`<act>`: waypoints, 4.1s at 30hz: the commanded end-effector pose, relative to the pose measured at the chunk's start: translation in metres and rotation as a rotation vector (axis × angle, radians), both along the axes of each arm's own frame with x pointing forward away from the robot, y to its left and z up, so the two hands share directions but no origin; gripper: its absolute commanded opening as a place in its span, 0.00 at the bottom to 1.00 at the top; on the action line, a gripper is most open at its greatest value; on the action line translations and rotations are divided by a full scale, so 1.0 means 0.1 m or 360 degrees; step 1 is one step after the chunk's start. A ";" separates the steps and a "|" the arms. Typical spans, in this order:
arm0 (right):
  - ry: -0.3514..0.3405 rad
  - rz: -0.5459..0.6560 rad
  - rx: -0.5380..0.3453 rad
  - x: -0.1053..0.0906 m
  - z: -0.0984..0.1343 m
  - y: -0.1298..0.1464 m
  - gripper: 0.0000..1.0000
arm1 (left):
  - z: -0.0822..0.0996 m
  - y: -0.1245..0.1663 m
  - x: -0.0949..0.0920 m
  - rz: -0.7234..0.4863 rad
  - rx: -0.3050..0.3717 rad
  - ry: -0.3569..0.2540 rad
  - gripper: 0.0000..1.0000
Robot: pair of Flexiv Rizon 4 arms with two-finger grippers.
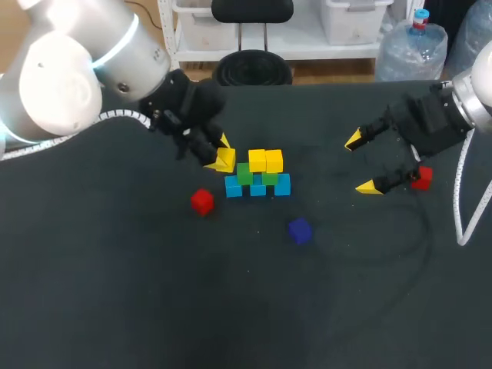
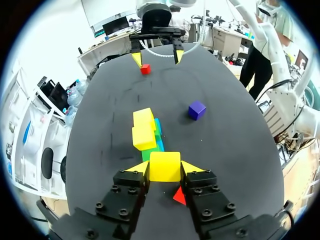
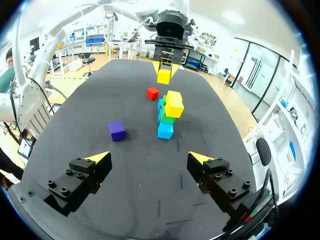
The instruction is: Place the blue cubes, place green cubes on the blue cubes, place the yellow cubes on the green cubes, then place the red cubes on the yellow cubes, and place purple cube on the red cubes.
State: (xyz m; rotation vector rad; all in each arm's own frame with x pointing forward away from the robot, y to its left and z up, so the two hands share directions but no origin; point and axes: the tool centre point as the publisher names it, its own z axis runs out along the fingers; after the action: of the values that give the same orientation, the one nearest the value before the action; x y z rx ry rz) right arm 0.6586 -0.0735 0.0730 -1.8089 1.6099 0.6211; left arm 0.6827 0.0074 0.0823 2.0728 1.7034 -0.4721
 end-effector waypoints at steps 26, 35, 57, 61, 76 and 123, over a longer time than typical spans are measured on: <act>0.0000 0.0002 0.0003 0.01 -0.01 0.00 1.00 | -0.09 -0.13 0.06 0.0184 0.0030 0.0099 0.00; 0.0000 0.0002 0.0003 0.01 -0.01 0.00 1.00 | -0.11 -0.15 0.11 0.0218 0.0016 0.0099 0.00; 0.0000 0.0002 0.0003 0.01 -0.01 0.00 1.00 | -0.18 -0.15 0.22 0.0255 -0.0022 0.0105 0.00; 0.0000 0.0002 0.0003 0.01 -0.01 0.00 1.00 | -0.18 -0.16 0.22 0.0255 -0.0023 0.0111 0.00; 0.0000 0.0002 0.0003 0.01 -0.01 0.00 1.00 | -0.21 -0.21 0.21 0.0252 -0.0025 0.0121 0.00; 0.0000 0.0002 0.0003 0.01 -0.01 0.00 1.00 | -0.26 -0.24 0.29 0.0256 -0.0025 0.0139 0.00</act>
State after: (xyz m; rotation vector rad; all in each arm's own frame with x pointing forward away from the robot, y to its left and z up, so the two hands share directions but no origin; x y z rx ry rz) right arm 0.6586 -0.0735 0.0729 -1.8089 1.6099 0.6211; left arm 0.7091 -0.0160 0.0566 1.9067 1.8901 -0.5270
